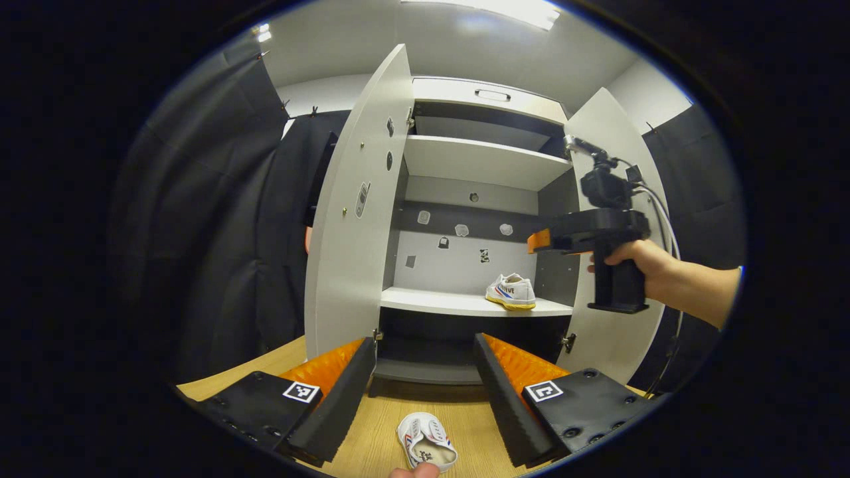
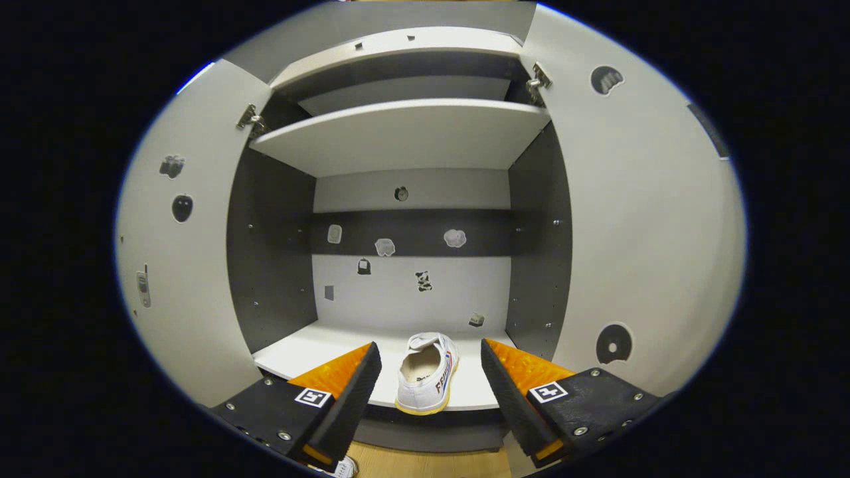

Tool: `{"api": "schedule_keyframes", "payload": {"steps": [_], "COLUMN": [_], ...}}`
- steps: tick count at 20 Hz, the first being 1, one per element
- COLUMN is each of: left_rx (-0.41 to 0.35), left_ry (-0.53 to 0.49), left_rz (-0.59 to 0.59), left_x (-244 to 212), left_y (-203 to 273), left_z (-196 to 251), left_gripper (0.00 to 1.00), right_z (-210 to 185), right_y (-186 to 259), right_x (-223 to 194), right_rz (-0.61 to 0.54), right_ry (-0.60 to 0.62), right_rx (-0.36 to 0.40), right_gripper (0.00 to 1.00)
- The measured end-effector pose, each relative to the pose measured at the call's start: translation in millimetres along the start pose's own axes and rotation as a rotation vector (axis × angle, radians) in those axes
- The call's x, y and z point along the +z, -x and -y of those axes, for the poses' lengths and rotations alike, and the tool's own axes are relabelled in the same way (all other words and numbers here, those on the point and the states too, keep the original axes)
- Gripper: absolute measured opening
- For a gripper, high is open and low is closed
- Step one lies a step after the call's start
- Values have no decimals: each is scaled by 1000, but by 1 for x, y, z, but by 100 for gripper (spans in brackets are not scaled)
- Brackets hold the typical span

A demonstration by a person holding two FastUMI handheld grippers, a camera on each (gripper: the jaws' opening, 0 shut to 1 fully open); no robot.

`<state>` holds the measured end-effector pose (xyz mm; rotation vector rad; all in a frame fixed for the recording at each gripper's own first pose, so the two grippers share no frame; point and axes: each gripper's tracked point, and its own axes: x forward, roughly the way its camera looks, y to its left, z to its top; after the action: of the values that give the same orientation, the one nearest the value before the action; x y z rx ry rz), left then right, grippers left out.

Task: Grab one shoe with the right hand and put it into the shoe cabinet, grab the other shoe with the left hand and put it into the shoe cabinet; then close the right door with the right hand and the left door with the left hand.

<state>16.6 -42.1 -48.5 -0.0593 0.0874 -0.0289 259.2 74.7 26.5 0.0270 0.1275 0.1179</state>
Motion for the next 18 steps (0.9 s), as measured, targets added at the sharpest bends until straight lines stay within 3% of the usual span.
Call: {"api": "schedule_keyframes", "payload": {"steps": [4,10,11,18], "left_rx": [48,99,89,-20], "left_ry": [-10,-99,-95,-70], "left_rz": [7,-31,-59,-325], "left_x": [6,-9,-18,-157], "left_y": [2,-2,-3,-12], "left_z": [7,21,24,8], "left_gripper": [96,99,94,97], "right_z": [-7,-16,-16,-16], "right_y": [77,165,171,196], "right_x": [-12,-74,-84,-114], "right_rz": [63,68,62,82], "right_ry": [41,87,83,92], "right_rx": [76,123,115,32], "right_gripper": [92,93,93,93]}}
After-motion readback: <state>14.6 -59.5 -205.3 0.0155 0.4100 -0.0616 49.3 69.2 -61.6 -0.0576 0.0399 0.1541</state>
